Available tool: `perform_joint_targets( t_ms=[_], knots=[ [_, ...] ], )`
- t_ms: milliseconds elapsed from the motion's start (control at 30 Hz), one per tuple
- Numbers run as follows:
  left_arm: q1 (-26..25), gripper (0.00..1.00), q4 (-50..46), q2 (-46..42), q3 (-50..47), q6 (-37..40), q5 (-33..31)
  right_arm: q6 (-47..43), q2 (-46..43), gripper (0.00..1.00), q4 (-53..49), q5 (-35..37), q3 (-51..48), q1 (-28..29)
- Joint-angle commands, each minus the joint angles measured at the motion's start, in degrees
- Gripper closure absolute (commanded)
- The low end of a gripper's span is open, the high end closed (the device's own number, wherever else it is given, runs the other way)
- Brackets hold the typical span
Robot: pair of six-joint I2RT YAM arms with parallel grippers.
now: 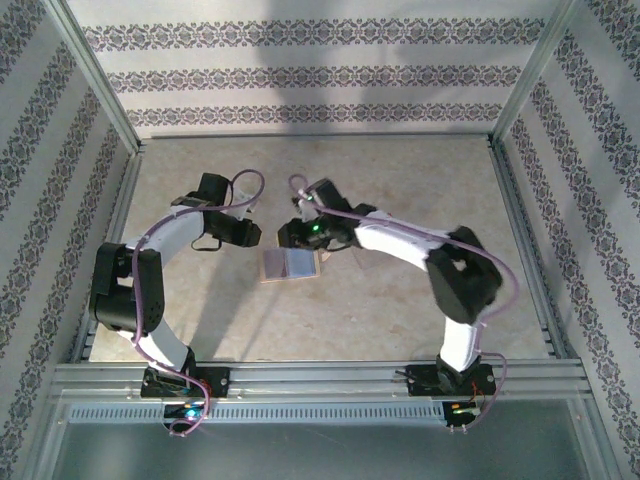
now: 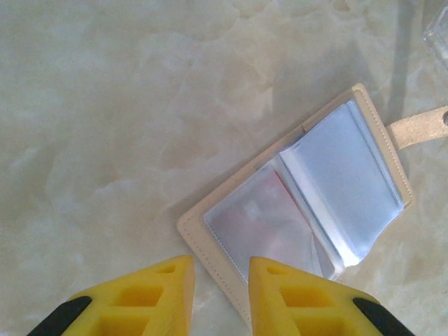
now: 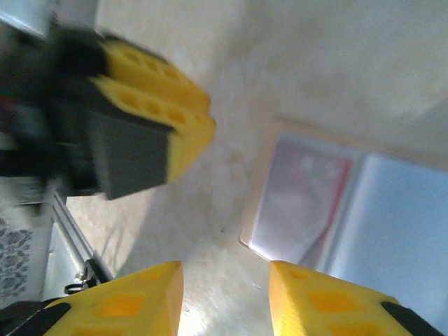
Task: Put the credit cards into the card holder
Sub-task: Flip over the card slot in the card holder, then pick up the credit card from the storage box.
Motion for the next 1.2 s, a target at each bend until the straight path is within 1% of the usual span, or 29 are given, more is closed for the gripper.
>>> perform_joint_targets(
  t_ms=[0,67,100,167,233,367,500,567,633,700,800,900,1033,1167],
  knots=[
    [-1.5,0.73,2.3,-3.2,0.7,1.9,1.1,-10.8,-5.4,0.59,-14.6,10.5,-0.3,-4.4],
    [-2.8,0.74,0.9,-3.4,2.8,1.6,2.2,-15.1,-7.8,0.54,-20.4,15.9,-0.2,-6.9],
    [-3.4,0.76,0.3,-3.5,3.7,1.5,2.5,-16.6,-9.2,0.51,-22.0,18.0,-0.4,-7.9],
    [-5.1,0.83,-0.6,-3.5,5.9,0.4,2.0,-20.1,-11.8,0.42,-24.7,23.3,-1.3,-10.1],
    [-7.0,0.87,-1.1,-2.5,8.2,-0.6,1.7,-23.2,-13.6,0.33,-26.5,26.4,-1.7,-12.1],
    [-11.6,0.91,-2.6,2.3,14.8,-1.4,1.1,-28.6,-15.8,0.28,-29.2,30.9,-1.4,-16.5],
    [-16.4,0.95,-3.3,8.9,22.4,-3.5,2.5,-32.8,-16.9,0.28,-28.2,30.9,-2.8,-21.7],
    [-19.0,1.00,-2.0,12.0,25.6,-4.7,3.3,-33.5,-16.8,0.28,-27.0,29.6,-4.1,-24.5],
    [-21.6,1.00,-3.5,15.8,30.3,-4.7,2.7,-32.9,-16.5,0.29,-25.9,27.3,-4.9,-26.2],
    [-23.9,1.00,-5.8,20.1,35.4,-5.1,2.9,-32.7,-16.4,0.29,-24.2,26.3,-5.9,-26.7],
    [-26.5,1.00,-6.7,25.6,40.9,-7.0,3.7,-32.6,-15.9,0.30,-21.6,26.3,-8.0,-26.8],
    [-28.9,1.00,-8.3,29.9,45.9,-7.0,4.0,-32.5,-15.2,0.31,-20.1,25.8,-9.9,-27.0],
    [-30.9,1.00,-9.0,33.6,48.7,-7.0,4.8,-33.0,-13.8,0.31,-18.9,26.0,-11.0,-27.1],
    [-31.3,1.00,-8.9,36.6,49.8,-7.7,3.8,-32.7,-12.0,0.33,-18.9,26.8,-10.4,-28.0]
  ],
)
